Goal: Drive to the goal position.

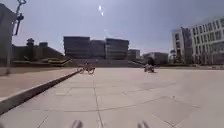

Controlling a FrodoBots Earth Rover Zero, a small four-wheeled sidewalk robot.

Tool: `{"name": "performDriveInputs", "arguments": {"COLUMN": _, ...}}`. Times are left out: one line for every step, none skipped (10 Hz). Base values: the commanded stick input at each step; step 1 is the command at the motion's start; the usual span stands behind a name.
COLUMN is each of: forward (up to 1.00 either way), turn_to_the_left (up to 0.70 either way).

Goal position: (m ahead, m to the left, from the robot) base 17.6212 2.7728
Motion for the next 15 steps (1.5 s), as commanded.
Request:
{"name": "performDriveInputs", "arguments": {"forward": 0.85, "turn_to_the_left": 0.0}}
{"name": "performDriveInputs", "arguments": {"forward": 0.85, "turn_to_the_left": 0.0}}
{"name": "performDriveInputs", "arguments": {"forward": 0.85, "turn_to_the_left": 0.0}}
{"name": "performDriveInputs", "arguments": {"forward": 0.85, "turn_to_the_left": 0.0}}
{"name": "performDriveInputs", "arguments": {"forward": 0.85, "turn_to_the_left": 0.0}}
{"name": "performDriveInputs", "arguments": {"forward": 0.85, "turn_to_the_left": 0.0}}
{"name": "performDriveInputs", "arguments": {"forward": 0.85, "turn_to_the_left": 0.0}}
{"name": "performDriveInputs", "arguments": {"forward": 0.85, "turn_to_the_left": 0.0}}
{"name": "performDriveInputs", "arguments": {"forward": 0.85, "turn_to_the_left": 0.0}}
{"name": "performDriveInputs", "arguments": {"forward": 0.85, "turn_to_the_left": 0.0}}
{"name": "performDriveInputs", "arguments": {"forward": 0.85, "turn_to_the_left": 0.0}}
{"name": "performDriveInputs", "arguments": {"forward": 0.85, "turn_to_the_left": 0.0}}
{"name": "performDriveInputs", "arguments": {"forward": 0.85, "turn_to_the_left": 0.0}}
{"name": "performDriveInputs", "arguments": {"forward": 0.85, "turn_to_the_left": 0.0}}
{"name": "performDriveInputs", "arguments": {"forward": 0.85, "turn_to_the_left": 0.0}}
